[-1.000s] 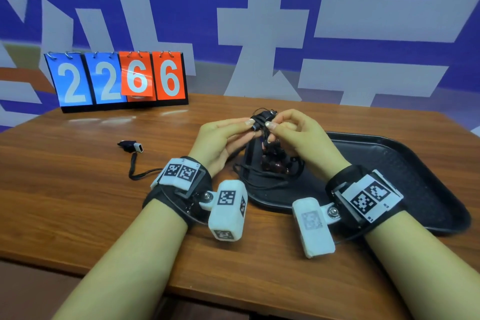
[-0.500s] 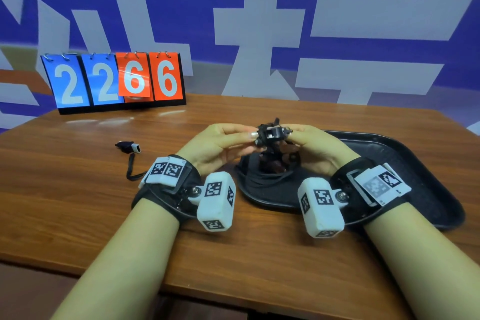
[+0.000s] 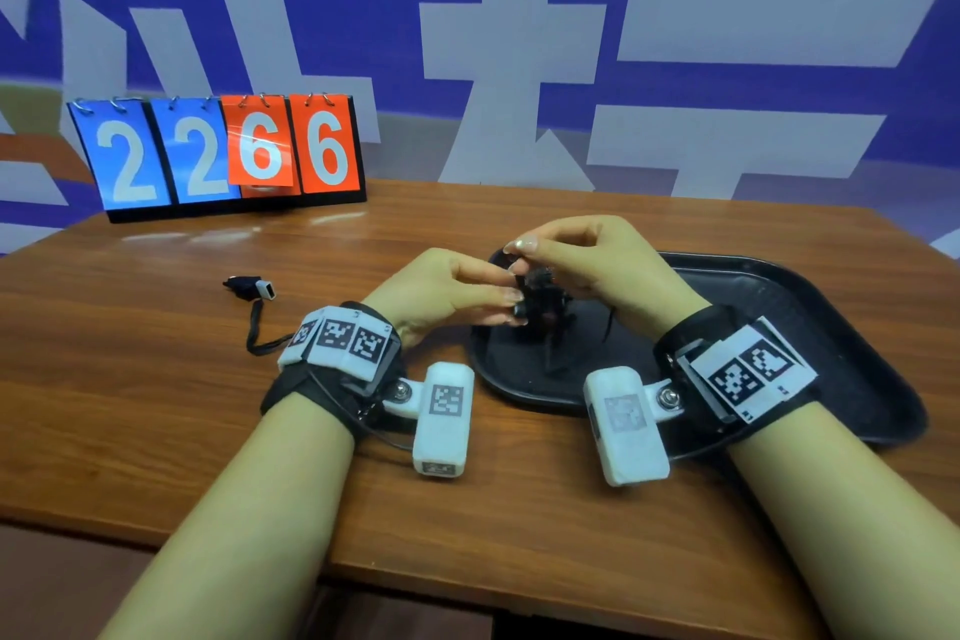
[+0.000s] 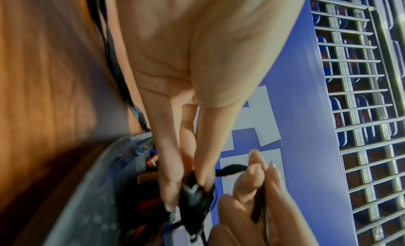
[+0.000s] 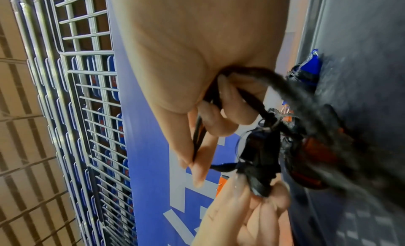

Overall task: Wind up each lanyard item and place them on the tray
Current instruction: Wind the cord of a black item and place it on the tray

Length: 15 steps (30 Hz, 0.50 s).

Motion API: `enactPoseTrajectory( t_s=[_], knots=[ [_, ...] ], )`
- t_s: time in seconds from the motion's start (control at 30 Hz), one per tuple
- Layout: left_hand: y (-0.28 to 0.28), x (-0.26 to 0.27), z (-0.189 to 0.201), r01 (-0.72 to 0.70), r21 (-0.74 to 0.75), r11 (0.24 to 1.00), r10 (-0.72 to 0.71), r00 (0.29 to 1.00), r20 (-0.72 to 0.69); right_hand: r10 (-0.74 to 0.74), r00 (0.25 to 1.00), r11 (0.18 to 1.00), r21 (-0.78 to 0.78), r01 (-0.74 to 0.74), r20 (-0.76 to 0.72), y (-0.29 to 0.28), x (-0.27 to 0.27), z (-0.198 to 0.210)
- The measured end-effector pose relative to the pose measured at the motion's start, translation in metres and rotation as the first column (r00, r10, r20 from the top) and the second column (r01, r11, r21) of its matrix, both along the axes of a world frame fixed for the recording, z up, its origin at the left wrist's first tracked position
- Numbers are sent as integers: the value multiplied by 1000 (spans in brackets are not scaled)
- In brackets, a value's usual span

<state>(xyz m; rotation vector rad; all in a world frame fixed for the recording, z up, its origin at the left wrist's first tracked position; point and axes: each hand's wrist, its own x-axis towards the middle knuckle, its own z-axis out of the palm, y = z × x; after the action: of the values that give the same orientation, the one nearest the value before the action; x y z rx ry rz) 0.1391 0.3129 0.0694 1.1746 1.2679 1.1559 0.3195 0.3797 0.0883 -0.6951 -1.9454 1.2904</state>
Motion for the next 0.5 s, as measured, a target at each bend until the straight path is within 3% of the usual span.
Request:
enactPoseTrajectory(
  t_s=[0.13,0.3,0.4,0.5],
  knots=[
    [4,0,-2,-104,66,992,101,994,37,-6,1000,997,79,8,-25,-3,0,1],
    [7,-1,-2,-229,118,966,208,963,172,-81,991,996,-54,75,-105,3,-4,-1],
    [8,-1,-1,-311,131,941,276,933,230,-107,991,994,-23,106,-80,7,0,-2],
    [9,-5,-1,-368,151,918,324,912,253,-46,999,999,-27,45,-9,7,1,-4]
  ],
)
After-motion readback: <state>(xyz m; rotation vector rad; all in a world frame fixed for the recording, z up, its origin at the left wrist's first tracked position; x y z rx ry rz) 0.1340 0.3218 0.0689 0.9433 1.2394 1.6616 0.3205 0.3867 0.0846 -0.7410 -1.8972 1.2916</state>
